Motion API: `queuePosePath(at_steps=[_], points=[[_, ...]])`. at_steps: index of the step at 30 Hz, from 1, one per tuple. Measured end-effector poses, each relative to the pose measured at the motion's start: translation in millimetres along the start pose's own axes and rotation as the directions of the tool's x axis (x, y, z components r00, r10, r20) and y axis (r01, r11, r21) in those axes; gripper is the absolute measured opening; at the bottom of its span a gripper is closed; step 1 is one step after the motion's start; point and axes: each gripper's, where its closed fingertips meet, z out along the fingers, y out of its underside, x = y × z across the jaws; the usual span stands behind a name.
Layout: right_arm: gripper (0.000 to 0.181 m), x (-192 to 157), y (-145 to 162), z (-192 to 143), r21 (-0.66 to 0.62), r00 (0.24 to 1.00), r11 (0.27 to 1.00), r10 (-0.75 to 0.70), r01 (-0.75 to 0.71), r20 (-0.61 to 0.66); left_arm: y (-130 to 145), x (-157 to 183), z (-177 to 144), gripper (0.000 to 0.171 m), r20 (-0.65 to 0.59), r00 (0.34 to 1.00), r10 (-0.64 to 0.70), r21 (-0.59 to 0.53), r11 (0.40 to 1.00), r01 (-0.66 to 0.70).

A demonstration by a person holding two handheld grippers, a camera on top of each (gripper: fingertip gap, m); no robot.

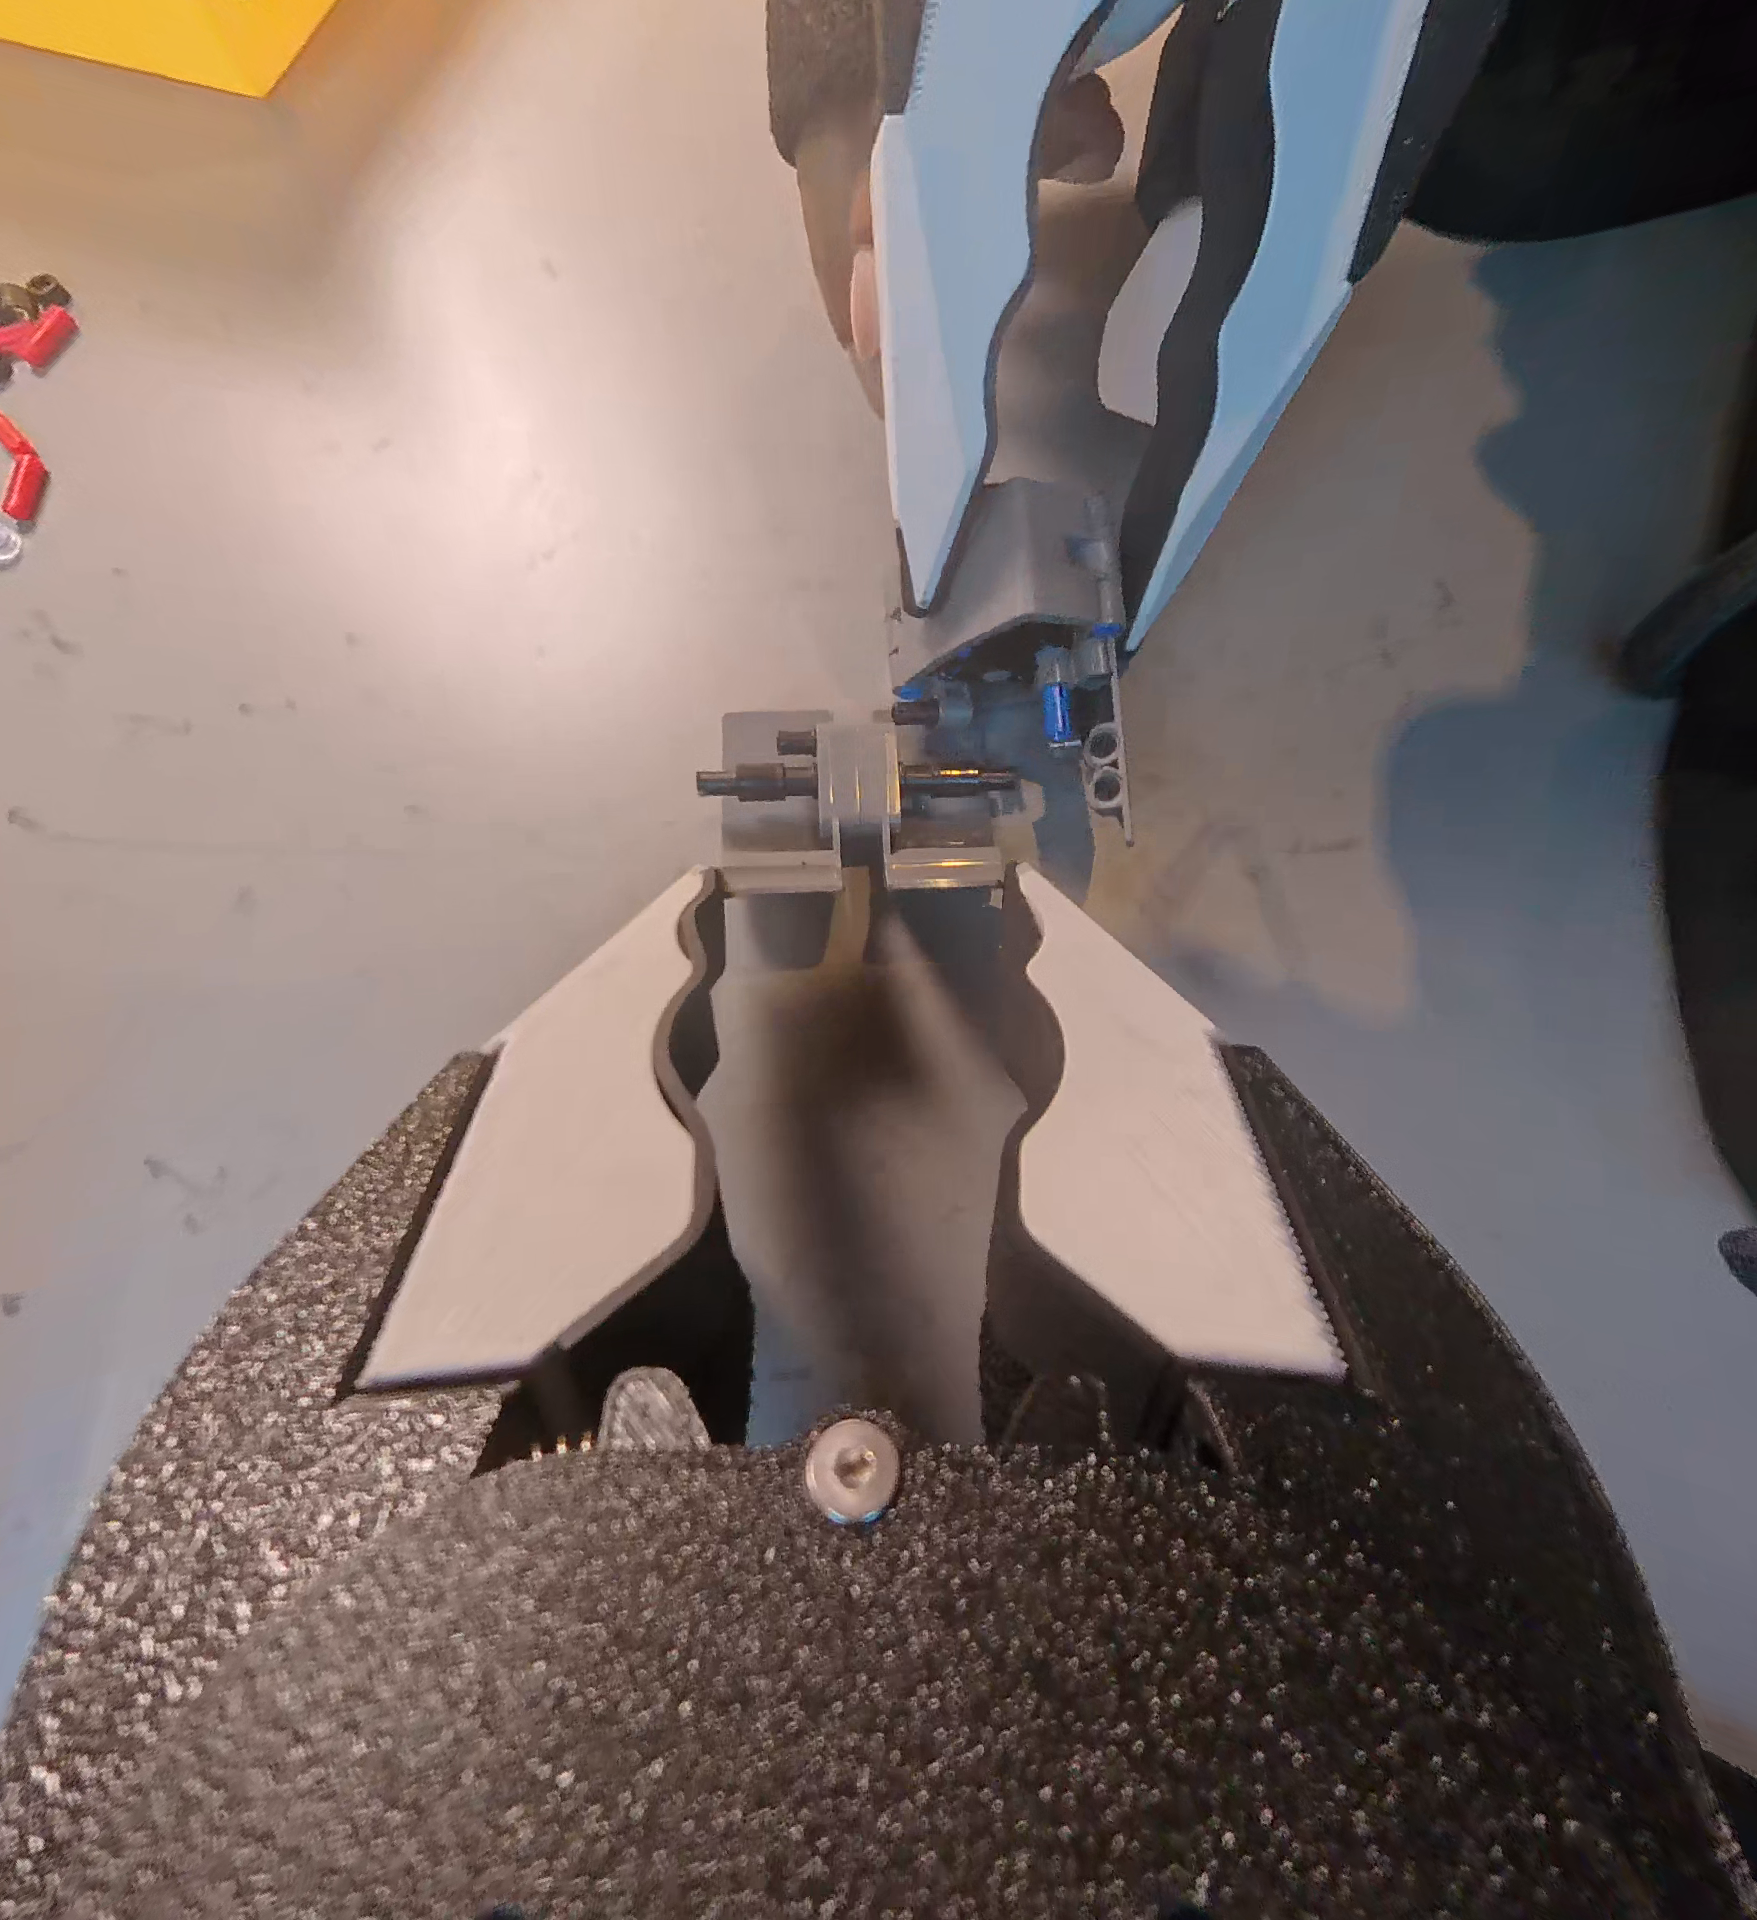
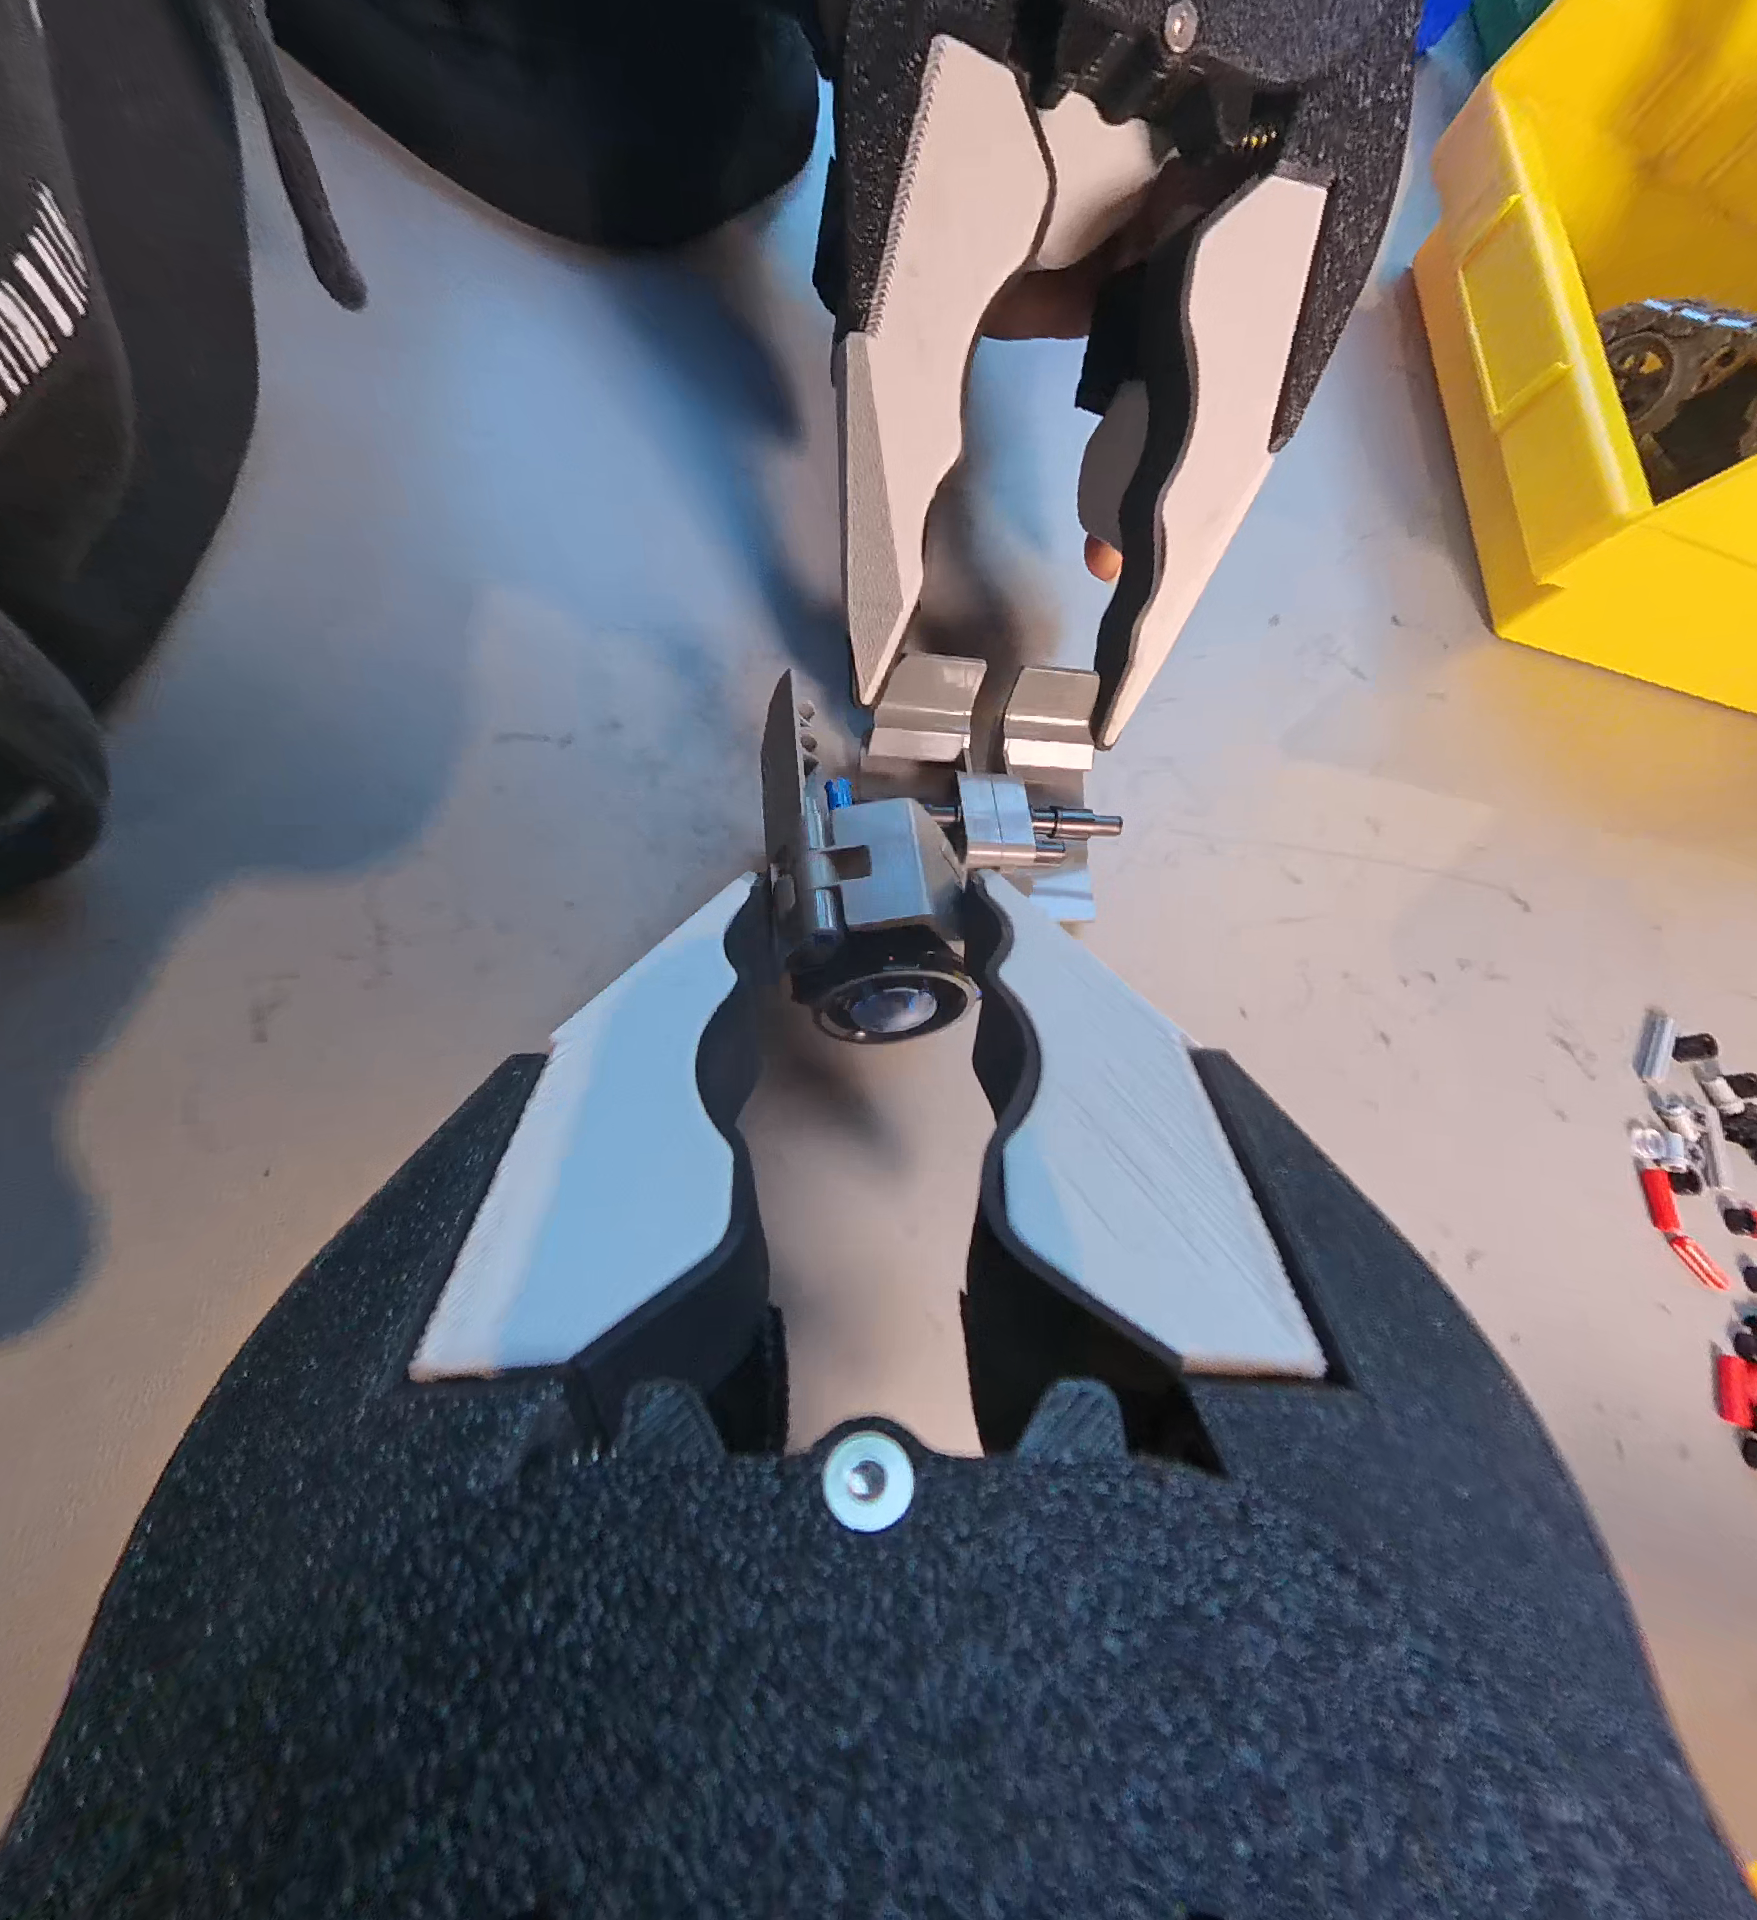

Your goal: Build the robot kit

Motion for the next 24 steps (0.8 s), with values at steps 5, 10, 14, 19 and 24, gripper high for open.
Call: queuePosePath(at_steps=[5, 10, 14, 19, 24], points=[[0.036, -4, -3, 0, 0.034, 1.000, 0.999, 0.003, -0.004, 0.025, -1, 2, 1, 0.052, -0.007, 1.000, -0.005, 0.004, 1.000, 0.005], [0.035, -3, -13, -2, 0.110, 1.000, 0.994, 0.010, -0.013, 0.028, 2, 3, 2, 0.052, -0.015, 1.000, -0.007, -0.006, 1.000, 0.007], [0.035, 2, -33, -12, 0.231, 0.999, 0.972, 0.043, -0.047, 0.024, 3, 4, 3, 0.052, -0.017, 1.000, 0.001, -0.015, 1.000, -0.001], [0.035, -3, -16, 0, 0.154, 0.998, 0.987, 0.042, -0.049, 0.050, 4, 6, 3, 0.052, -0.028, 1.000, -0.001, -0.016, 1.000, 0.000], [0.036, -3, -12, 3, 0.127, 0.998, 0.991, 0.040, -0.047, 0.057, 2, 6, 2, 0.052, -0.029, 1.000, 0.002, -0.009, 1.000, -0.002]])
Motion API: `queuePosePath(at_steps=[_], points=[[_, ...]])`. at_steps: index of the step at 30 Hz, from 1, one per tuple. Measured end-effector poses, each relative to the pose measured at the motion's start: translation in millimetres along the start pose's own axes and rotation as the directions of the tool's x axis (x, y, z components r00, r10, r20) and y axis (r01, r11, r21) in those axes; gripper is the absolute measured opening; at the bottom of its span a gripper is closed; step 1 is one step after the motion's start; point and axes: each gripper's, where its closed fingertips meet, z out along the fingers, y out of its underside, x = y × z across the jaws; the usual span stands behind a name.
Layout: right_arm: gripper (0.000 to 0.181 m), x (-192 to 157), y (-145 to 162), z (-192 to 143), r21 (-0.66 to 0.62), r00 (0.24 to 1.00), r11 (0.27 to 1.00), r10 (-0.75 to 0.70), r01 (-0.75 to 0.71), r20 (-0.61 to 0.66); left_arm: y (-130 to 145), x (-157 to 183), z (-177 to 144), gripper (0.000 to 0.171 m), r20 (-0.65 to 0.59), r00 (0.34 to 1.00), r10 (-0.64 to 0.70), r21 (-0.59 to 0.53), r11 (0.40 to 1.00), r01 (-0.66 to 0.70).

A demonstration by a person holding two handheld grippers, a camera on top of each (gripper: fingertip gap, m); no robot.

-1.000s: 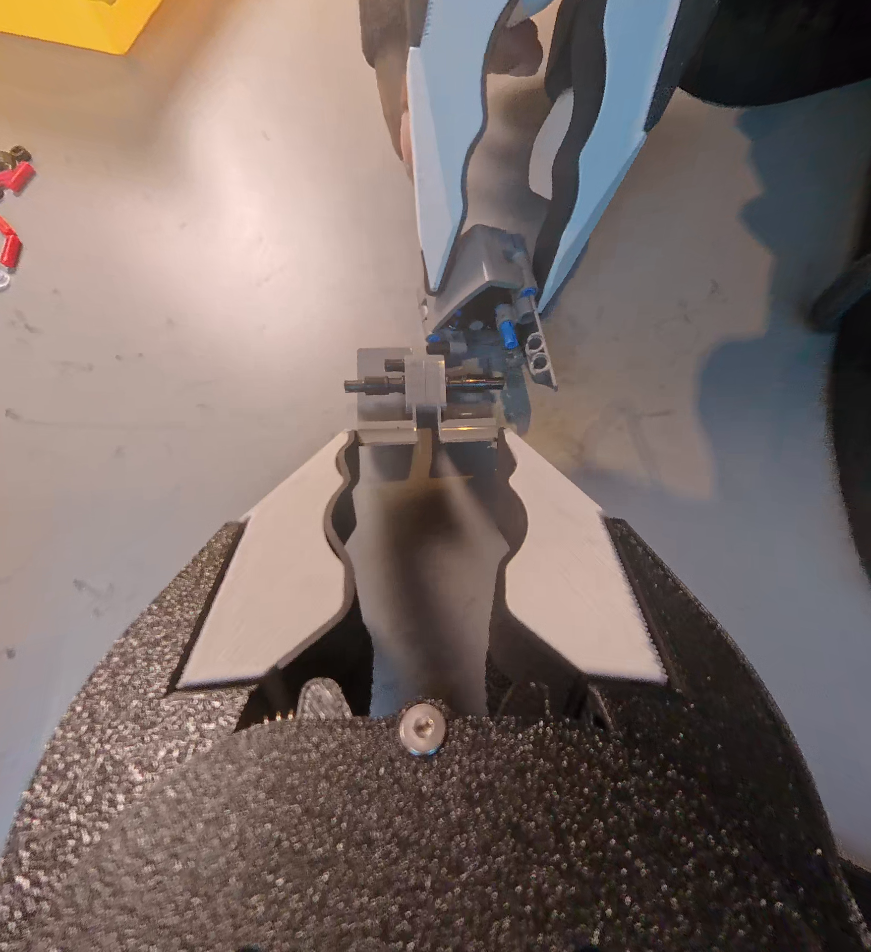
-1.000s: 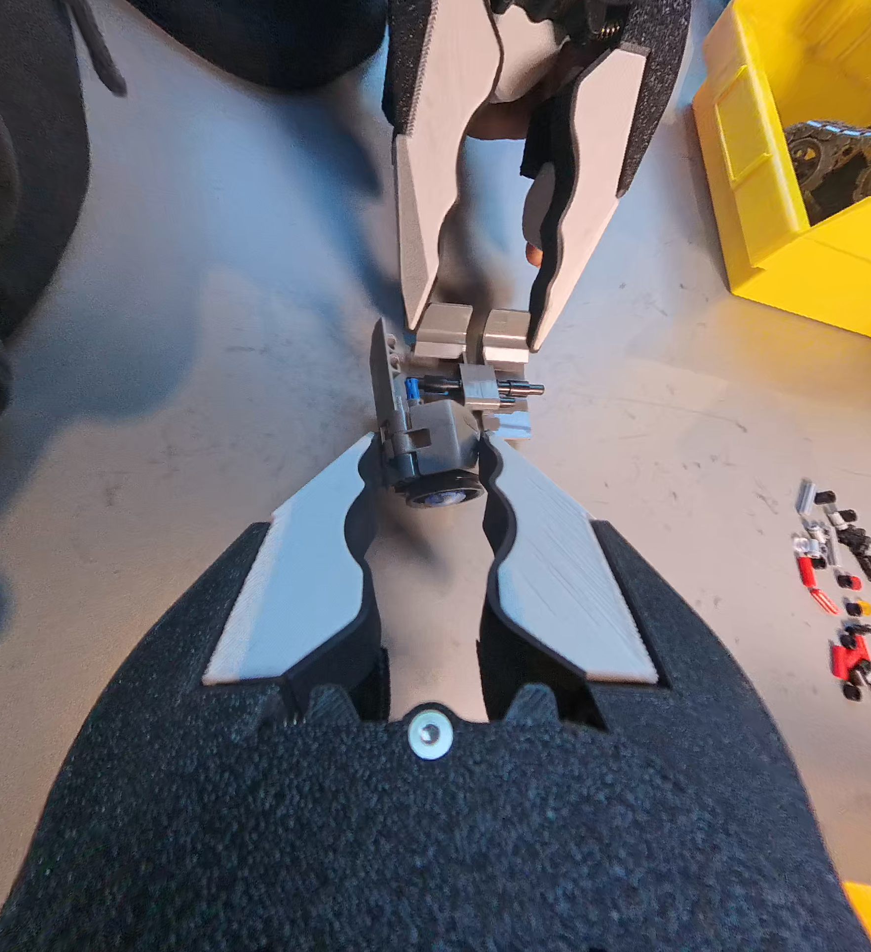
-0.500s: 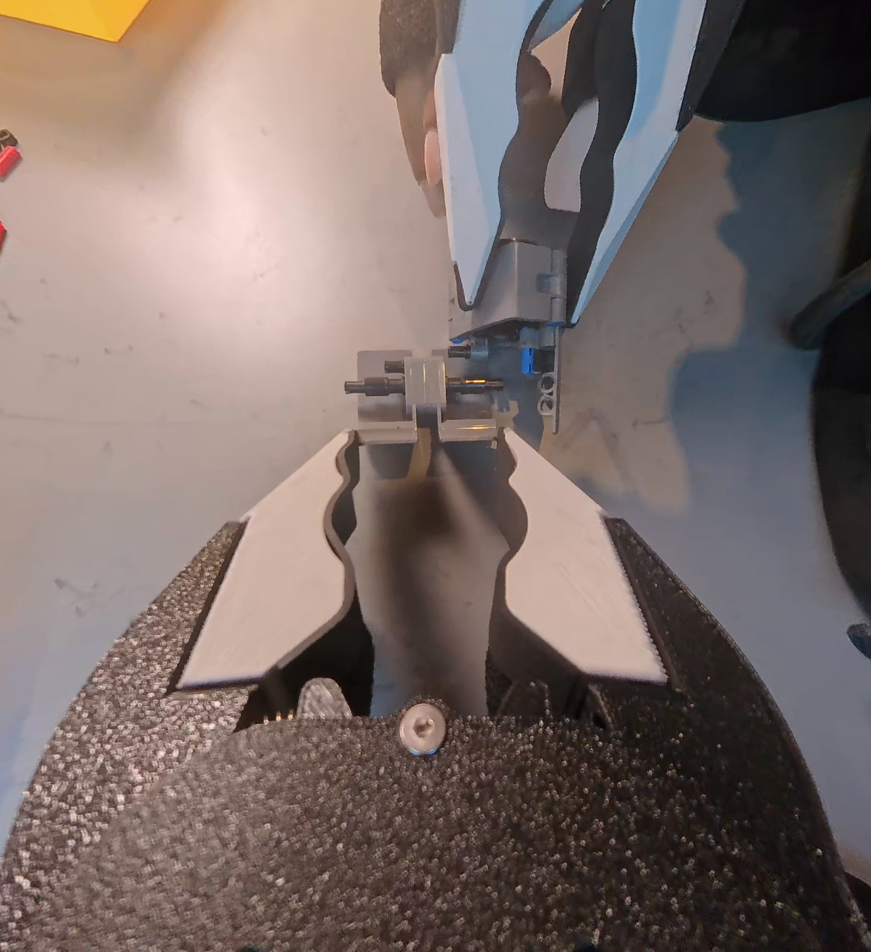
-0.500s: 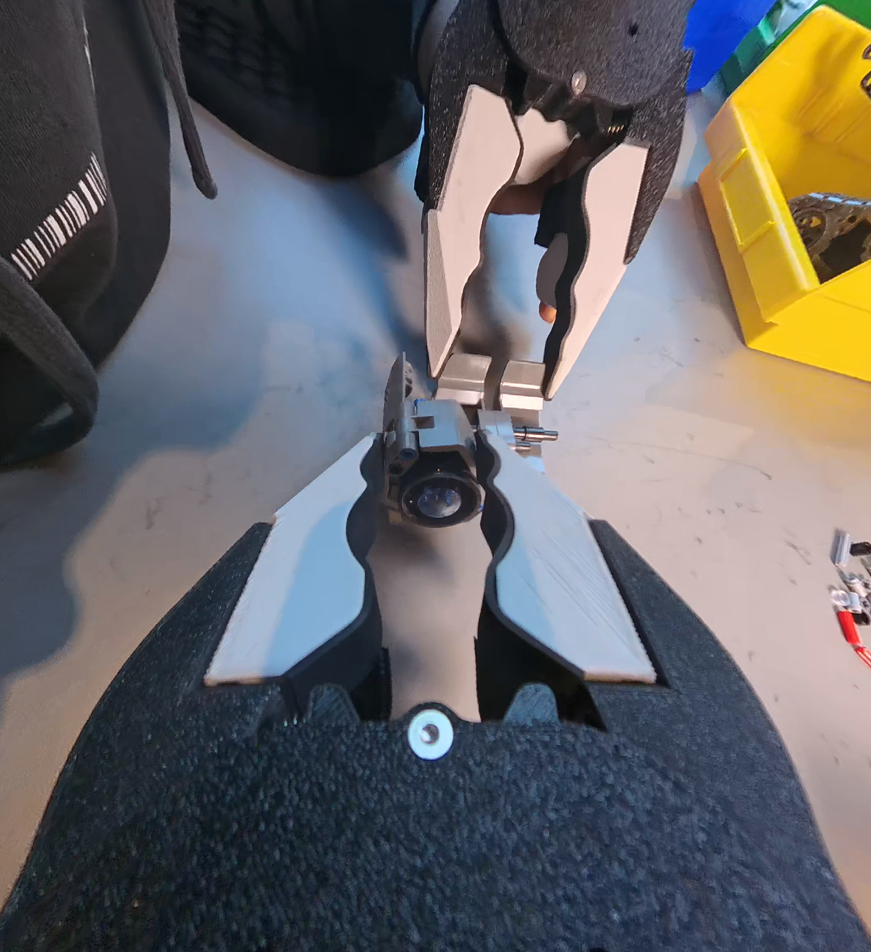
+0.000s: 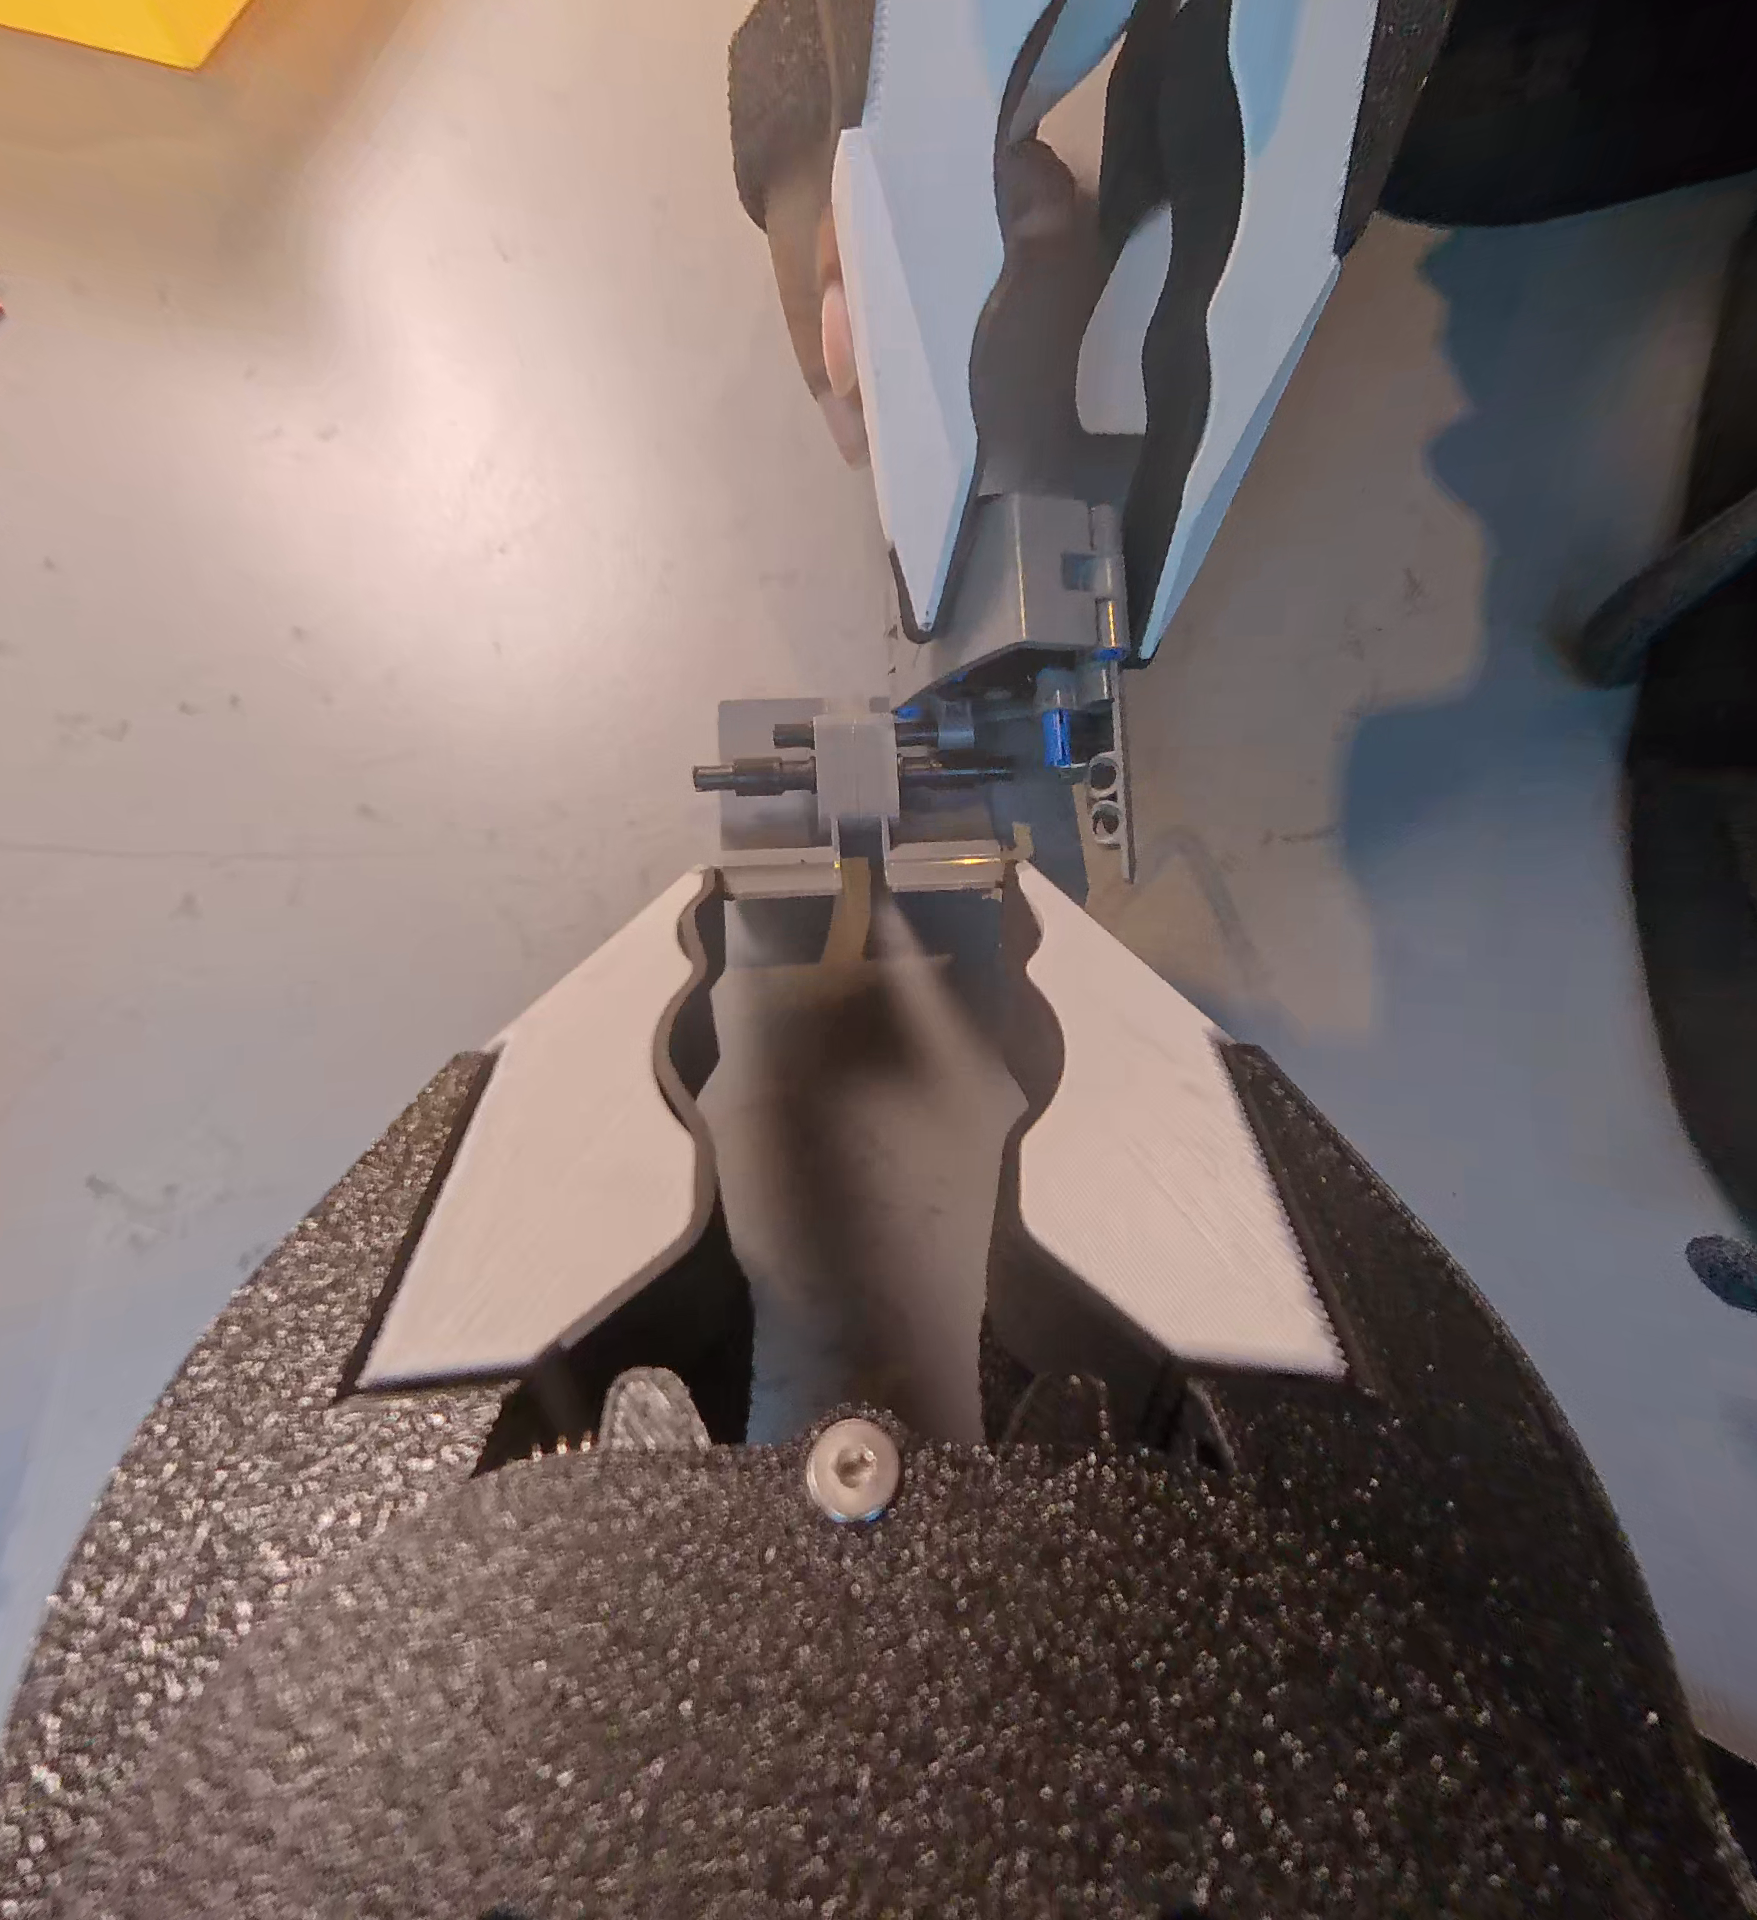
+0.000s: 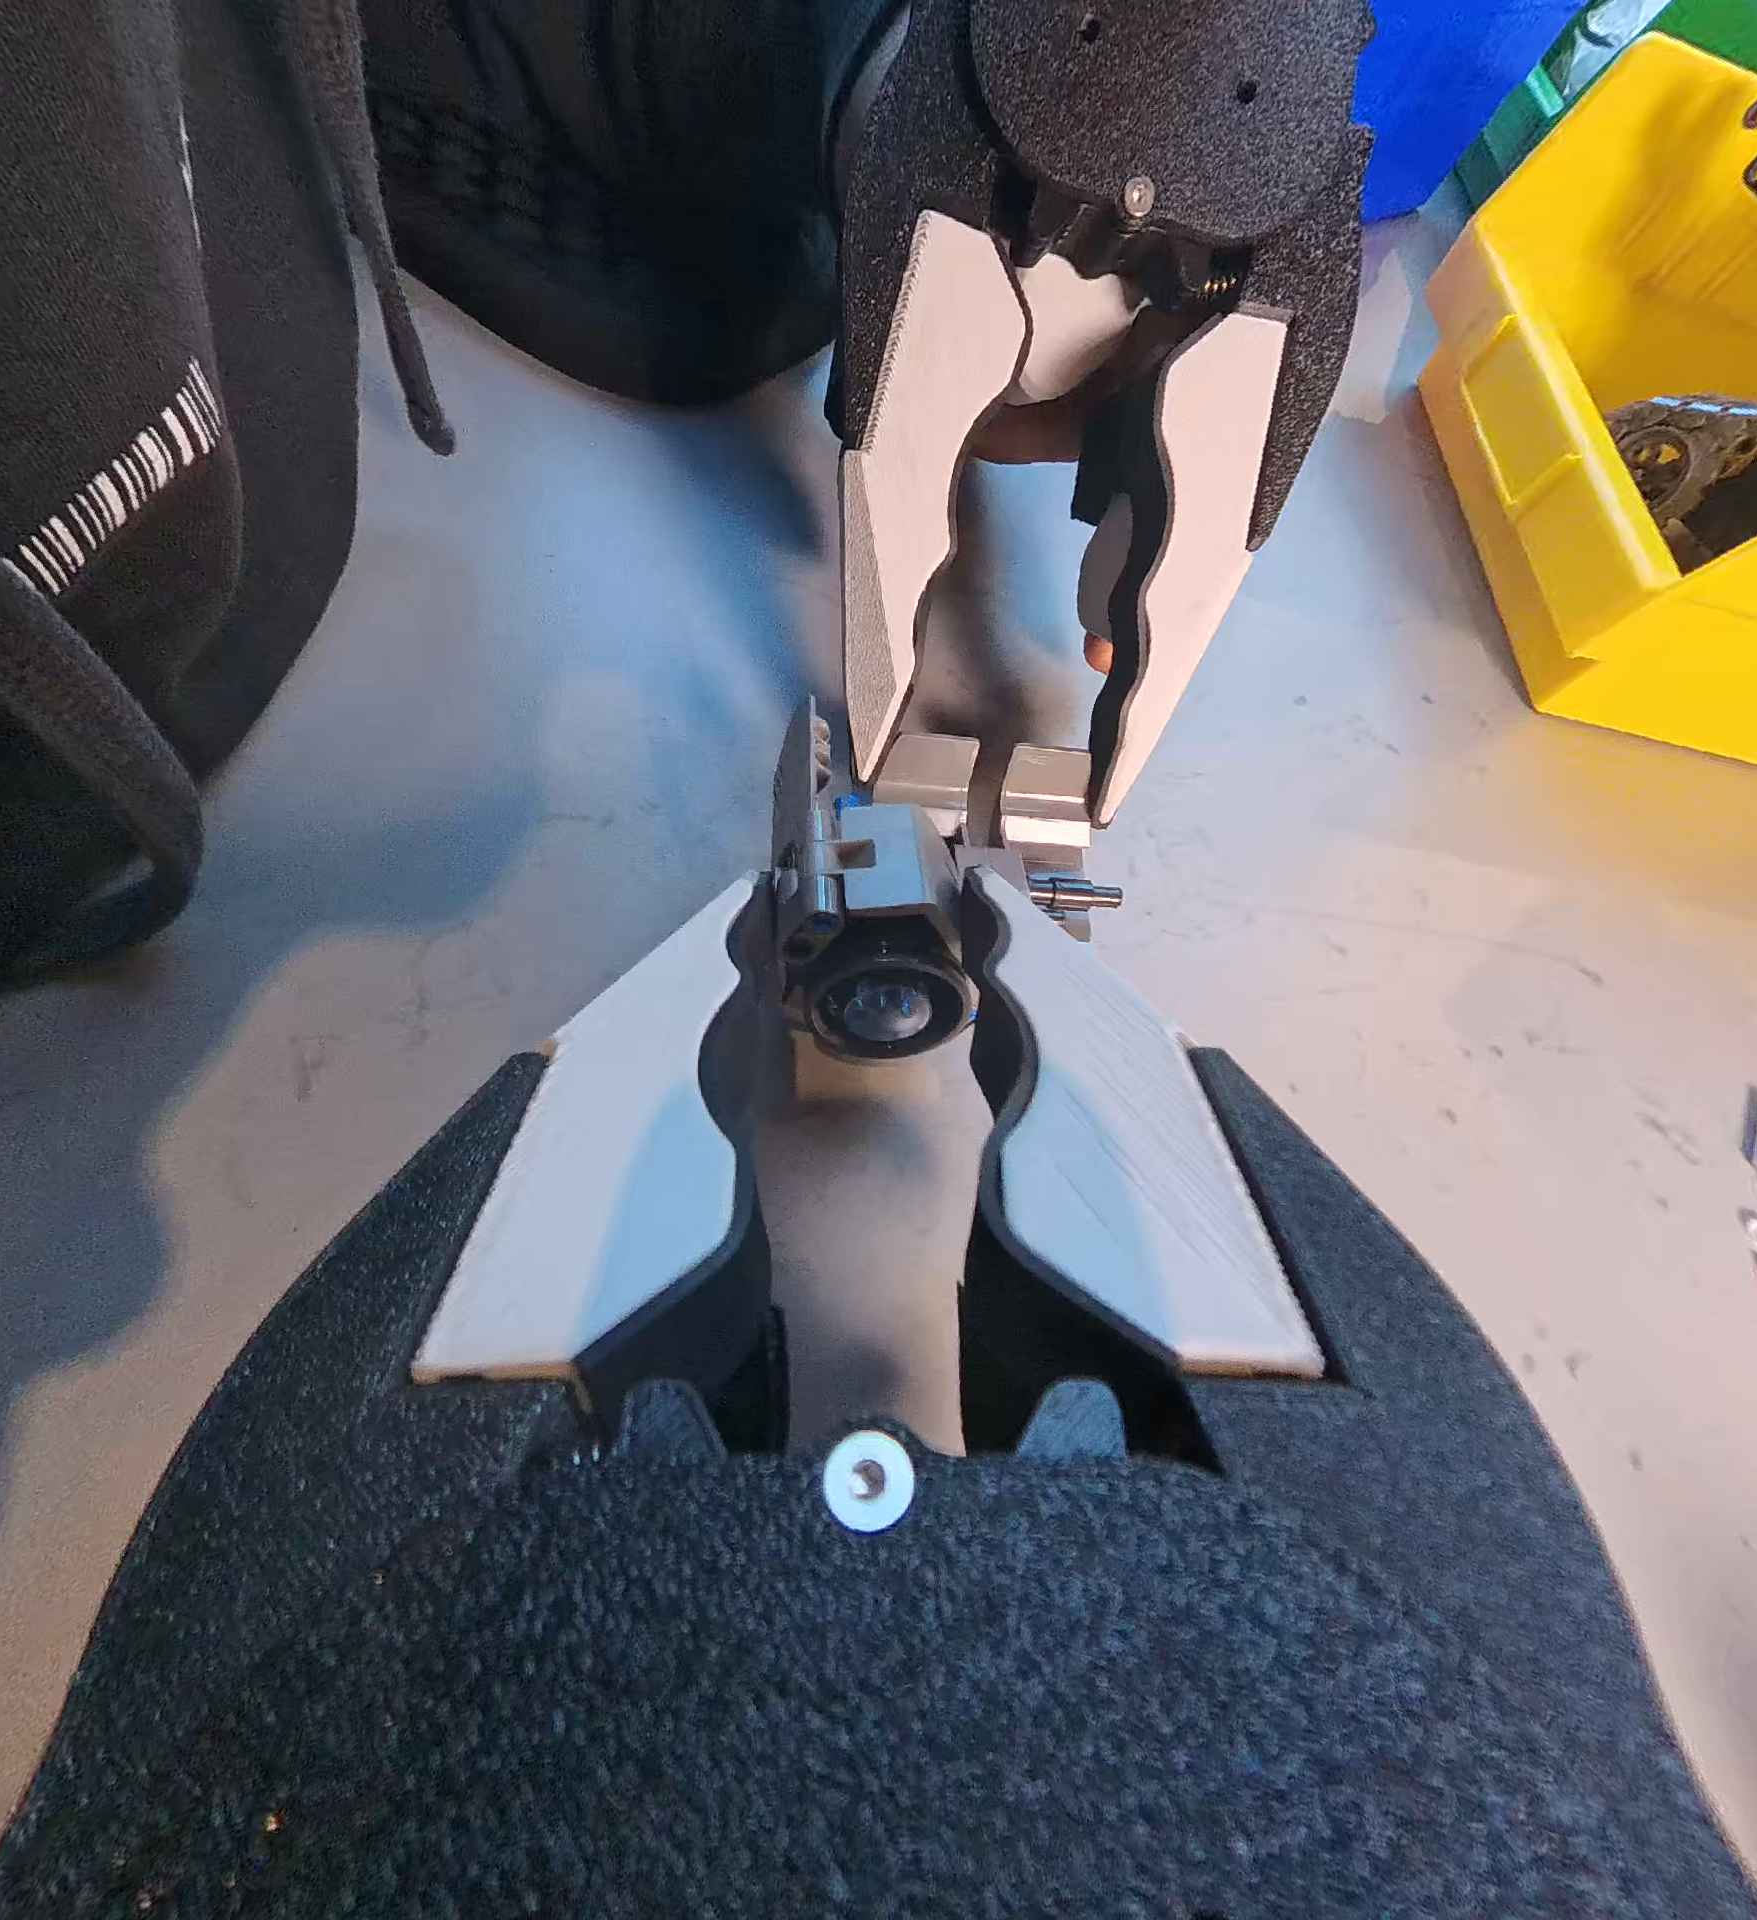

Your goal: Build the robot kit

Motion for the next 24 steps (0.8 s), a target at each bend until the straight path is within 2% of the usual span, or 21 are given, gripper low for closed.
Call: queuePosePath(at_steps=[9, 24], points=[[0.036, 2, 2, 1, -0.031, 1.000, 0.999, 0.015, -0.014, 0.016, -1, -1, -2, 0.052, -0.009, 1.000, -0.005, 0.015, 1.000, 0.005], [0.035, -10, 2, 0, -0.009, 0.999, 0.999, -0.032, 0.033, 0.024, -9, 8, -10, 0.051, -0.022, 0.997, 0.070, 0.063, 0.996, -0.069]])
